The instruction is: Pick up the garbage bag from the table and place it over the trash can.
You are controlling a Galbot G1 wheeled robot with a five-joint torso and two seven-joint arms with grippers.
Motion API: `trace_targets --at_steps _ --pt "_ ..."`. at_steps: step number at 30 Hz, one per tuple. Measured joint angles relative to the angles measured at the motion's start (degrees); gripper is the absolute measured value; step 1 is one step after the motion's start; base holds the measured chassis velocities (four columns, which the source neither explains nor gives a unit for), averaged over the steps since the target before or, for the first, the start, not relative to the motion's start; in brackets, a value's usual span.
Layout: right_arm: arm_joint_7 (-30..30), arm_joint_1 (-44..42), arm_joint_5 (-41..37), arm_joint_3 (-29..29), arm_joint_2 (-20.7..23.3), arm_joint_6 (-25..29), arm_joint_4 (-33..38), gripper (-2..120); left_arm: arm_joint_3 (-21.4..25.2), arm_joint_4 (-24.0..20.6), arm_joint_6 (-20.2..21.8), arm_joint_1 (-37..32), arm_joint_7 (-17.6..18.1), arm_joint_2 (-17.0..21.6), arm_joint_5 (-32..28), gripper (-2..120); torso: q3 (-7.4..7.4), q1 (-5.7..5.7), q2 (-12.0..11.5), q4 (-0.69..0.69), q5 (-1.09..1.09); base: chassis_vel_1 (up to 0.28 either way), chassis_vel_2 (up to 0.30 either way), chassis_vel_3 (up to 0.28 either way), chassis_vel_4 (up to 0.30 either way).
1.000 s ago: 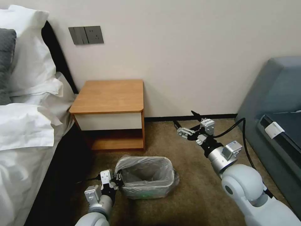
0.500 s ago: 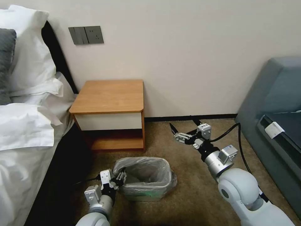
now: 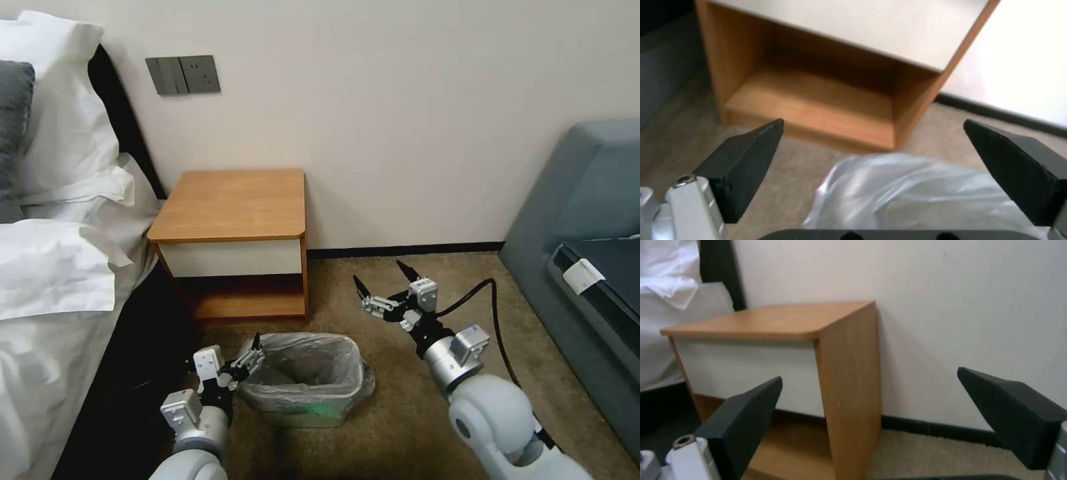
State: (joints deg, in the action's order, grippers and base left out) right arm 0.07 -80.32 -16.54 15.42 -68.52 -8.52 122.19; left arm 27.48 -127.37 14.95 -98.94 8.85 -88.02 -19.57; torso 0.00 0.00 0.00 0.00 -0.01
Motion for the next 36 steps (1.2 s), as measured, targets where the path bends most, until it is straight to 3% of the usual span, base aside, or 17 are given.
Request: trace_targets --at_steps 2,3,7,13,36 --pt "1.02 -0.96 1.58 -0.74 -1.19 0.7 -0.68 100 0.53 2.01 -4.16 0.68 -2.86 -0.25 2.73 100 0.0 0.0 0.0 0.0 0.0 0.0 0.0 0.0 0.0" --pt "1.02 -0.96 1.58 -0.74 -1.19 0.7 -0.68 100 0.53 2.01 -4.16 0.68 -2.86 -0.25 2.73 100 0.0 0.0 0.0 0.0 0.0 0.0 0.0 0.0 0.0" --pt "4.68 -4.41 7.72 -1.7 -5.79 3.19 -2.65 100 1.63 8.44 -16.03 2.54 -8.73 0.39 10.66 99 0.0 0.0 0.0 0.0 -0.01 0.0 0.0 0.0 0.0" --pt "5.39 -6.52 11.6 -1.03 -7.69 6.16 -4.53 100 2.23 10.7 -20.02 2.57 -9.36 1.5 11.91 97 0.0 0.0 0.0 0.0 0.01 0.0 0.0 0.0 0.0" --pt "5.61 -6.41 12.18 -0.7 -7.66 6.73 -4.87 100 2.25 11.25 -20.57 2.44 -8.92 1.51 12.35 97 0.0 0.0 0.0 0.0 0.01 0.0 0.0 0.0 0.0"
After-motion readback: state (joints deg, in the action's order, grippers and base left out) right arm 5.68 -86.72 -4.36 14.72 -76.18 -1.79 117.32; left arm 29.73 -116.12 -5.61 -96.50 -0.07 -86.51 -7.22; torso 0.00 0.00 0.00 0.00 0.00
